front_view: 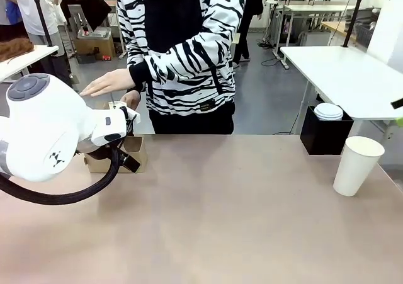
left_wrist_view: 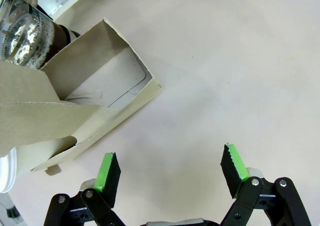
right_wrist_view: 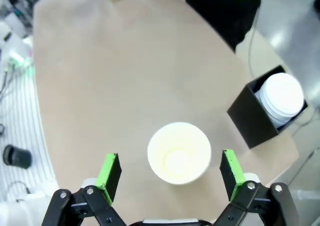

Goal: Pour a drink into a cup and package it in a carrier.
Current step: Pick up the 600 ml Paper Cup and place it in the middle top area of the table.

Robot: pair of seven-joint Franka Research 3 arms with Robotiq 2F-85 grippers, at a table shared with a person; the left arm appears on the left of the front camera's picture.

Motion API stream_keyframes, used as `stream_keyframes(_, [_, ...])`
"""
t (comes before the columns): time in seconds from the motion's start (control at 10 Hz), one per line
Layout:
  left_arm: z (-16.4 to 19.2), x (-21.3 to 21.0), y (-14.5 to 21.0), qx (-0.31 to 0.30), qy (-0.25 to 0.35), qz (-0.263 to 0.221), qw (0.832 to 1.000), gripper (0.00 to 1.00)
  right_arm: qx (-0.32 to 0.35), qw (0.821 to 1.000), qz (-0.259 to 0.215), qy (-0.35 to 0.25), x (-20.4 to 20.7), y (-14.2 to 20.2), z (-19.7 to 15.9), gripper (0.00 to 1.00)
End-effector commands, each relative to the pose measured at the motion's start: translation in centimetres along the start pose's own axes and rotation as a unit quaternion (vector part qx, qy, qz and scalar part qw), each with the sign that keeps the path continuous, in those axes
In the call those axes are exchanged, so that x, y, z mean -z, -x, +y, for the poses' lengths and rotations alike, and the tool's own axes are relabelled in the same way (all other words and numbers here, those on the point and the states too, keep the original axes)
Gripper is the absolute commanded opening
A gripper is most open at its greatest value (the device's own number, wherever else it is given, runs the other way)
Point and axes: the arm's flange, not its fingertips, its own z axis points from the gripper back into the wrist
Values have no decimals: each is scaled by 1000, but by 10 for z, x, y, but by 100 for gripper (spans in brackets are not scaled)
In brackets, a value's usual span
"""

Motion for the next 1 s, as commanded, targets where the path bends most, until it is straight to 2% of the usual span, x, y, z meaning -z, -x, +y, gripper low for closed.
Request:
stream_keyframes(0.0, [0,0,0,0,0,0,1000,100,-77,995,-55,-33,18,33,-30,100])
stream_keyframes(0.3, [0,0,0,0,0,0,1000,100,-44,990,-124,-55,42,78,-58,100])
stream_keyframes(0.4, [0,0,0,0,0,0,1000,100,-63,995,-75,-17,27,60,-23,100])
stream_keyframes(0.7, [0,0,0,0,0,0,1000,100,-63,995,-75,-17,27,60,-23,100])
stream_keyframes(0.8, [0,0,0,0,0,0,1000,100,-60,994,-87,-23,36,70,-32,100])
stream_keyframes(0.9, [0,0,0,0,0,0,1000,100,-40,990,-136,-8,25,90,-40,100])
